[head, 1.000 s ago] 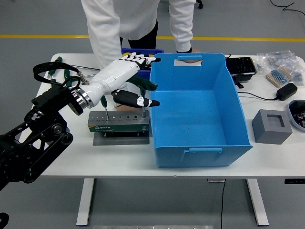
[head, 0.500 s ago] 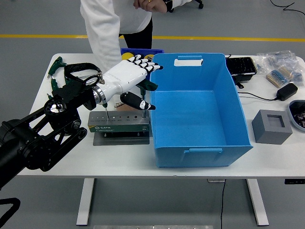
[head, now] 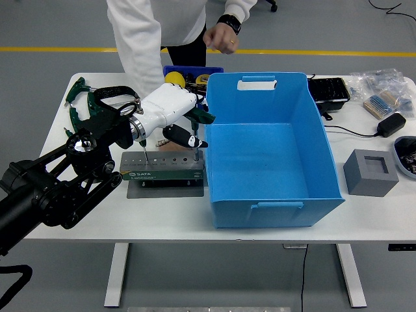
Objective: Lift tool from toolbox,place it in box,lift tool from toolbox,place it in box
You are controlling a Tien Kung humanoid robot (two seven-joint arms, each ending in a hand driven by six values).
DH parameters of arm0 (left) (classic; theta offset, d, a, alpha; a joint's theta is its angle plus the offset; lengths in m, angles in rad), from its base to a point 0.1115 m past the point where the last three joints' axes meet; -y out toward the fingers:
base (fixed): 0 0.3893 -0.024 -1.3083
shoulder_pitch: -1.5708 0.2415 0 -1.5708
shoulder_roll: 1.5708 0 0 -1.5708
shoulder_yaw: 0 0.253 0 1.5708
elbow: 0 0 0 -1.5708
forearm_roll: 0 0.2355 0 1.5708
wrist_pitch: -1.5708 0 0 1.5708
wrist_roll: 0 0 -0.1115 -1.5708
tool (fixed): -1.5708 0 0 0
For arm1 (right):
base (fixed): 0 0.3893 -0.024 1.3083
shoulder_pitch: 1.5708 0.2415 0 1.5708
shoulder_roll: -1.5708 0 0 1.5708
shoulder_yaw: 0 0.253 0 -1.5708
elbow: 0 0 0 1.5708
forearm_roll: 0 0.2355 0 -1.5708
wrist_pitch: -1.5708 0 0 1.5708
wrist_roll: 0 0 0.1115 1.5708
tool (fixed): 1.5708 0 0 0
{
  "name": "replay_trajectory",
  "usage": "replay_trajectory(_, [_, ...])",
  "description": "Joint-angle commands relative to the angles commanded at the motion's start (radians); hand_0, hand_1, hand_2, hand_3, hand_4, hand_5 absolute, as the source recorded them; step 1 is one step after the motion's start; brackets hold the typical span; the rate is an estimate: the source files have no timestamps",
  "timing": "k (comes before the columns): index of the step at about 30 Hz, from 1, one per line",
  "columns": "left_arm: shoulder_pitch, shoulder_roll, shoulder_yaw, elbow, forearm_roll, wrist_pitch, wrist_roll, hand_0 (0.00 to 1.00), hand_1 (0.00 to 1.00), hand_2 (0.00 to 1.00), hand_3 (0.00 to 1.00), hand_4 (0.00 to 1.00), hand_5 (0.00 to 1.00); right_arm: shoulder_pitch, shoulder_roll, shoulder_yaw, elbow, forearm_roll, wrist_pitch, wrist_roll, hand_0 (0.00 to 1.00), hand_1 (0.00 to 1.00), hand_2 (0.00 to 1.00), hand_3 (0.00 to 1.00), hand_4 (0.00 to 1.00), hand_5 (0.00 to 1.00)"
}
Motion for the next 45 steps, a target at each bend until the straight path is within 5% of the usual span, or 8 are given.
replay_trajectory(4, [-0.006,-0.002,0.013,0.008,0.000,0.017,0.008,0.488,0.432,0.373,0.513,0.998,0.638,-0.002,0.000,0.000,0.000,0.000,0.000,0.000,0.706,0.663,0.751,0.691,0.896,0.850])
replay_trajectory(5, [-0.007,-0.002,0.016,0.011,0.000,0.017,0.010,0.411,0.313,0.281,0.382,0.998,0.697,-0.003,0.001,0.000,0.000,0.000,0.000,0.000,0.705,0.664,0.752,0.691,0.897,0.849])
replay_trajectory(10, [-0.009,-0.002,0.029,0.023,0.000,0.020,0.019,0.411,0.313,0.281,0.382,0.998,0.697,-0.005,0.001,-0.002,0.000,0.002,0.000,0.000,0.705,0.664,0.752,0.691,0.897,0.849])
replay_trajectory(11, [-0.010,-0.001,0.031,0.025,0.000,0.020,0.020,0.385,0.273,0.257,0.321,0.998,0.740,-0.005,0.001,-0.003,0.000,0.003,0.000,0.000,0.706,0.664,0.752,0.690,0.897,0.849])
replay_trajectory(34, [-0.034,0.005,0.061,0.057,0.000,-0.002,0.064,0.338,0.185,0.190,0.240,0.998,0.750,-0.005,0.001,-0.011,0.000,0.012,-0.002,0.000,0.706,0.663,0.751,0.690,0.896,0.846])
replay_trajectory(35, [-0.036,0.004,0.063,0.058,0.000,-0.005,0.068,0.273,0.118,0.146,0.192,0.998,0.767,-0.004,0.001,-0.012,0.000,0.013,-0.002,0.000,0.706,0.663,0.751,0.690,0.897,0.846])
replay_trajectory(45, [-0.050,0.002,0.074,0.070,0.000,-0.015,0.091,0.220,0.069,0.117,0.163,0.998,0.779,-0.002,-0.001,-0.008,0.000,0.009,-0.003,0.000,0.706,0.664,0.751,0.689,0.898,0.847])
